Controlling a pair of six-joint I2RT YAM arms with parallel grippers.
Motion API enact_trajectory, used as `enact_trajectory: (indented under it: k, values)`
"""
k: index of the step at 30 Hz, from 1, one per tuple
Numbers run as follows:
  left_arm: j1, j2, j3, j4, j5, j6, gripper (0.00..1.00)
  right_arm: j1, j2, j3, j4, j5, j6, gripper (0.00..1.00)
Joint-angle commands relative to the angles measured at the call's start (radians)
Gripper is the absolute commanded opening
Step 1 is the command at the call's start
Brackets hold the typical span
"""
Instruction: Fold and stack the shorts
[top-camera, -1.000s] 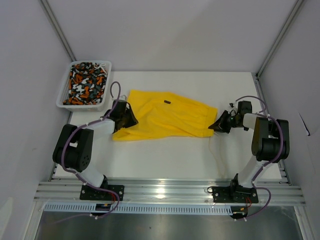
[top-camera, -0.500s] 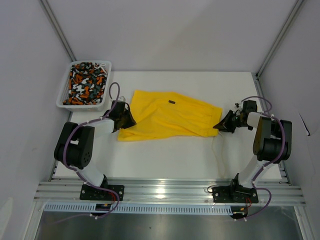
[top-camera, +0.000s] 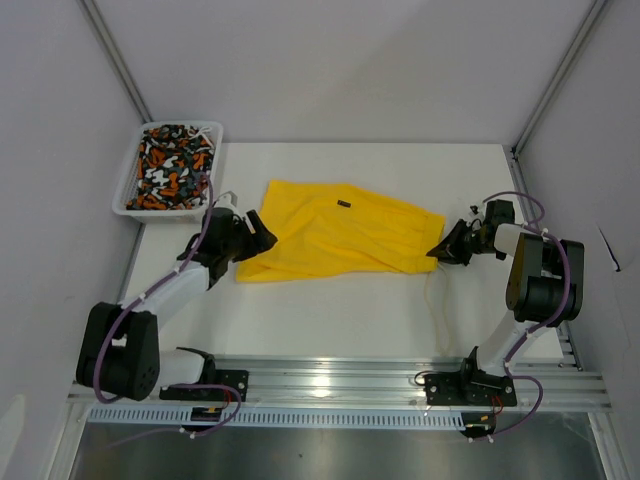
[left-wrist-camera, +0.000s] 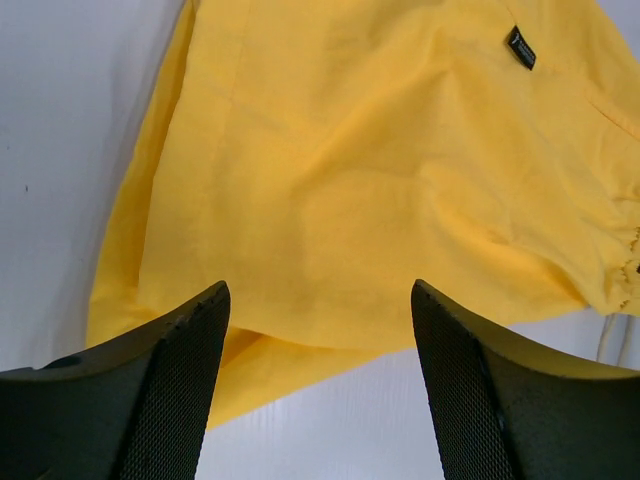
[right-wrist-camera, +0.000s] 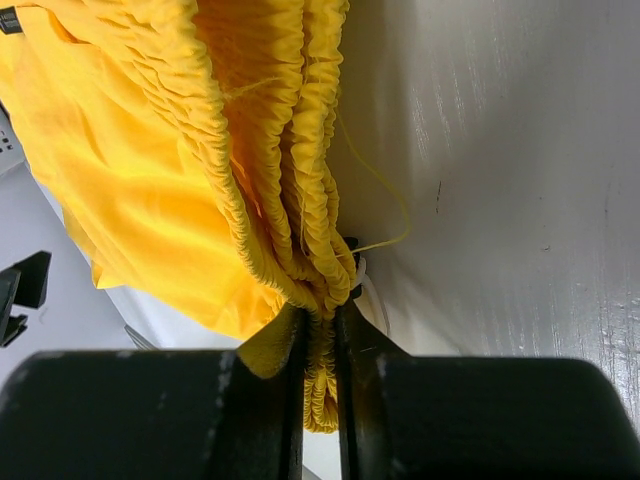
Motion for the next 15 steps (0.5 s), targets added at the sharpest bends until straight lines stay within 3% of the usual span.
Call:
enact_trajectory:
  k: [1,15]
  values:
    - [0.008,-0.082,-0.042,-0.021,0.003,-0.053,0.76,-0.009,0.007,0.017,0.02,0.036,-0.006,0.13]
    - [0.03,-0.042,-0.111,-0.037,-0.057,-0.191,0.75,-0.009,0.003,0.003,0.034,0.03,0.001,0.14]
